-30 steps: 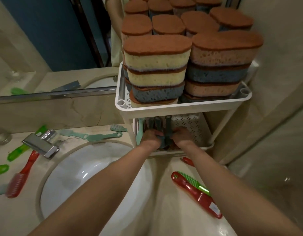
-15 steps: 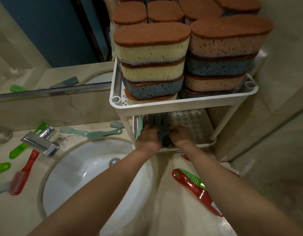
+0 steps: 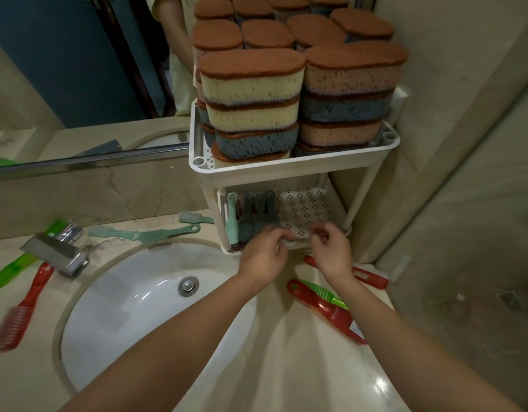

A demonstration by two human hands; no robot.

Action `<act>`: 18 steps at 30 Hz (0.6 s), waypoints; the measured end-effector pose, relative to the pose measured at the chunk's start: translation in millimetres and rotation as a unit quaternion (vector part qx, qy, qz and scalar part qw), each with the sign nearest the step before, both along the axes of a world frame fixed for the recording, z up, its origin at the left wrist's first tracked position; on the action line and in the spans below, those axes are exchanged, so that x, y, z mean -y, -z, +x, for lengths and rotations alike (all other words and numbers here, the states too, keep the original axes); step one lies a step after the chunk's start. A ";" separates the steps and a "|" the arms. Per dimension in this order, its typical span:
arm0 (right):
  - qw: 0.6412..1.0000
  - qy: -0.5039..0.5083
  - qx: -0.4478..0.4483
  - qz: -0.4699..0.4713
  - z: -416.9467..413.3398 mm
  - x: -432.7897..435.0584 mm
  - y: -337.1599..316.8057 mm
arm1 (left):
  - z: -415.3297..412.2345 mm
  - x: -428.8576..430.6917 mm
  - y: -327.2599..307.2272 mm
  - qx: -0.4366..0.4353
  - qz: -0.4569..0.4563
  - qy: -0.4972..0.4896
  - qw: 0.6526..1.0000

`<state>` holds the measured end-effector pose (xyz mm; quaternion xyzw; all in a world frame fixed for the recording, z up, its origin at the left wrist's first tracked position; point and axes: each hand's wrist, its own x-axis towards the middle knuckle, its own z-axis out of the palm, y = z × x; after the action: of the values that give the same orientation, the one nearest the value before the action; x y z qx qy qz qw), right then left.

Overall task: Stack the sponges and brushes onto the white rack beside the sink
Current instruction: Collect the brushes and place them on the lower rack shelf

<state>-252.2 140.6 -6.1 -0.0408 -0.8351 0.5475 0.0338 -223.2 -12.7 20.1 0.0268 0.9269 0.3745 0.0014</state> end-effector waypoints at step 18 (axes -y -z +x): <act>0.960 0.005 0.230 0.160 92.0 -65.0 36.1 | 45.4 -53.9 52.5 0.045 -0.265 0.220 0.938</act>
<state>-160.2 205.6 -42.2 -0.1640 -0.8969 0.3820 -0.1505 -177.9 41.2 -32.5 0.2116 0.9626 0.1060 0.1321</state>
